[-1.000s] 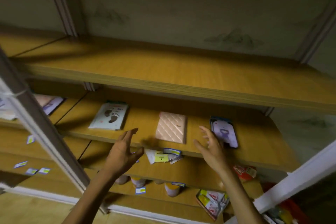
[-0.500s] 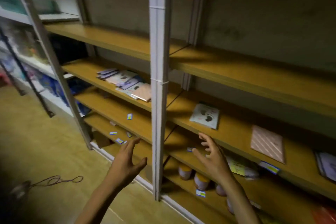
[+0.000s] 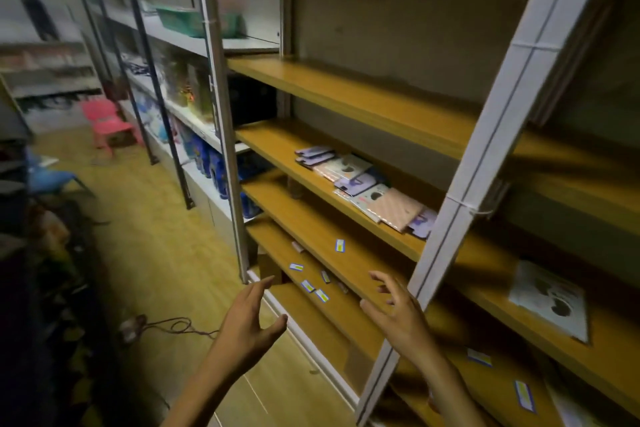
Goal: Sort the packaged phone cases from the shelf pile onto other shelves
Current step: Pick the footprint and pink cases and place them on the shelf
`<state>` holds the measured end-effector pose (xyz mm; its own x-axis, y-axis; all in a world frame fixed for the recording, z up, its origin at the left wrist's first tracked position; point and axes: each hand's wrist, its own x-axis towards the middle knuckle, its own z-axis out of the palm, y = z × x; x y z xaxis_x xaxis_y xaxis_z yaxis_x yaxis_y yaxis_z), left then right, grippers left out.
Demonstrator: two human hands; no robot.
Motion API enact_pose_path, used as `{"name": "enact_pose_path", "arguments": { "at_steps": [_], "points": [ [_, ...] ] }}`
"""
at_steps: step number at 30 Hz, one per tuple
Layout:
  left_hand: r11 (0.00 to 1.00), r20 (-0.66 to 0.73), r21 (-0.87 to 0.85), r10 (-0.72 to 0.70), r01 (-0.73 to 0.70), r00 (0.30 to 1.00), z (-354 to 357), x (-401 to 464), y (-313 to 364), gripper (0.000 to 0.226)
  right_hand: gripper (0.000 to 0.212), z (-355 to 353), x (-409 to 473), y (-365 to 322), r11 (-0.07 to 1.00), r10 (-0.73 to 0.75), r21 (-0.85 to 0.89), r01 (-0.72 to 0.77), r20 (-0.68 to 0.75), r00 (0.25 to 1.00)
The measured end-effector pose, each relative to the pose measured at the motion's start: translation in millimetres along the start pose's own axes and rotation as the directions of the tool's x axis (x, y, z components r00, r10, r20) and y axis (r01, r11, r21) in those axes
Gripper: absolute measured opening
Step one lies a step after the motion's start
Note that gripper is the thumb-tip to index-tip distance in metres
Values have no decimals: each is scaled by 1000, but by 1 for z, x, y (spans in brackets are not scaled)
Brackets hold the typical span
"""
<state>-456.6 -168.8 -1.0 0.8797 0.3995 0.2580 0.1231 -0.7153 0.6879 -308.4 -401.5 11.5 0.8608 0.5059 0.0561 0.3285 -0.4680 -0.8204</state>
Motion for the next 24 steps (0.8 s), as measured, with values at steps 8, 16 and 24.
{"name": "enact_pose_path", "arguments": {
  "at_steps": [8, 16, 24],
  "points": [
    [1000, 59, 25, -12, 10, 998, -11, 127, -53, 64, 45, 35, 125, -7, 998, 41, 49, -40, -16, 999],
    [998, 137, 36, 47, -53, 989, 2, 254, -70, 72, 50, 26, 220, -1, 995, 90, 63, -80, -167, 982],
    [985, 272, -32, 174, -171, 947, 45, 364, -72, 73, 44, 5, 260, 24, 978, 210, 71, -198, -367, 906]
  ]
}}
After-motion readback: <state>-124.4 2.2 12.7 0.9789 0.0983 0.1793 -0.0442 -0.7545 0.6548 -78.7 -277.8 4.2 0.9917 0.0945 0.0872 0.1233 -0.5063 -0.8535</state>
